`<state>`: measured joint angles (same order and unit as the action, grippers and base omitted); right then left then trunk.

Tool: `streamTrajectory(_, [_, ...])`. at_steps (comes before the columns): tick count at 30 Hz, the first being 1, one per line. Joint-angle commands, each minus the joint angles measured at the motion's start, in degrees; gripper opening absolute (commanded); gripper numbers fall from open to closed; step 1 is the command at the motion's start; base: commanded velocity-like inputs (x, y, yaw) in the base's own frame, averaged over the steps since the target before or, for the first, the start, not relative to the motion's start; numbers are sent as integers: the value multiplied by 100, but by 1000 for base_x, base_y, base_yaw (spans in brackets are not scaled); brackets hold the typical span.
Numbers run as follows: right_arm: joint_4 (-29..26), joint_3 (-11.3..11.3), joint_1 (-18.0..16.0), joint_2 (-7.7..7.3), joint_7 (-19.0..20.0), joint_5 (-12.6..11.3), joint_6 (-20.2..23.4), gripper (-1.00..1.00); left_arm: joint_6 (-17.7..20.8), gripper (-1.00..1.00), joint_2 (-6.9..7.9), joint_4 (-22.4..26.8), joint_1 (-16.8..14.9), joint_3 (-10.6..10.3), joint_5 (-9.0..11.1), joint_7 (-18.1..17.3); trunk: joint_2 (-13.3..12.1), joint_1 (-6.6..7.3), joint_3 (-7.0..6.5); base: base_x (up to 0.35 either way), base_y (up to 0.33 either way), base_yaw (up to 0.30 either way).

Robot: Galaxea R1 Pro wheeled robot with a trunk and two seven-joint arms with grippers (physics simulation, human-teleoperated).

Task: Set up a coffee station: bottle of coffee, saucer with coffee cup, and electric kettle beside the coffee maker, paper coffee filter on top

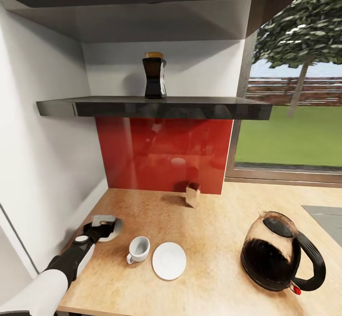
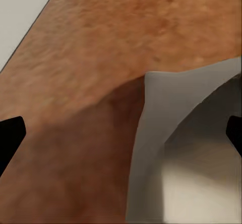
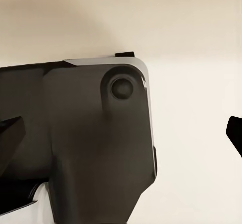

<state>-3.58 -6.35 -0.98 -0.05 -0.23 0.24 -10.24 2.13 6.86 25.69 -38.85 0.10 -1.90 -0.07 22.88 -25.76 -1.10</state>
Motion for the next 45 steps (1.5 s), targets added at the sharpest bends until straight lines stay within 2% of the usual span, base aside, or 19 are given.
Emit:
streamTrajectory(1, [7, -33, -2, 1, -1, 3, -22, 100, 23, 100, 5, 10, 0, -58, -33, -1, 4, -2, 2, 0, 0, 0])
streamTrajectory(5, [7, -33, -3, 0, -2, 3, -22, 100, 18, 100, 15, 7, 0, -140, -52, -1, 4, -2, 2, 0, 0, 0])
streamTrajectory(13, [7, -27, -1, -2, -3, 3, -22, 100, 15, 100, 31, 8, 0, -149, -56, 6, 4, -2, 2, 0, 0, 0])
streamTrajectory(16, [-2, -33, -6, 43, -3, 0, -25, 100, 58, 100, 46, 105, 48, -91, 40, -92, 4, -2, 2, 0, 0, 0])
streamTrajectory(20, [-2, -33, -7, 53, -3, 2, -23, 100, -7, 100, 17, 234, 35, -116, -6, -220, 4, -2, 2, 0, 0, 0])
streamTrajectory(29, [5, -33, -8, 58, 6, 0, -17, 100, -296, 100, 9, 130, 27, -129, 73, 71, 4, -2, 2, 0, 0, 0])
streamTrajectory(45, [7, -33, -11, 58, 6, 3, -11, 100, -354, 100, 8, 106, 27, -100, 75, 72, 4, -2, 2, 0, 0, -52])
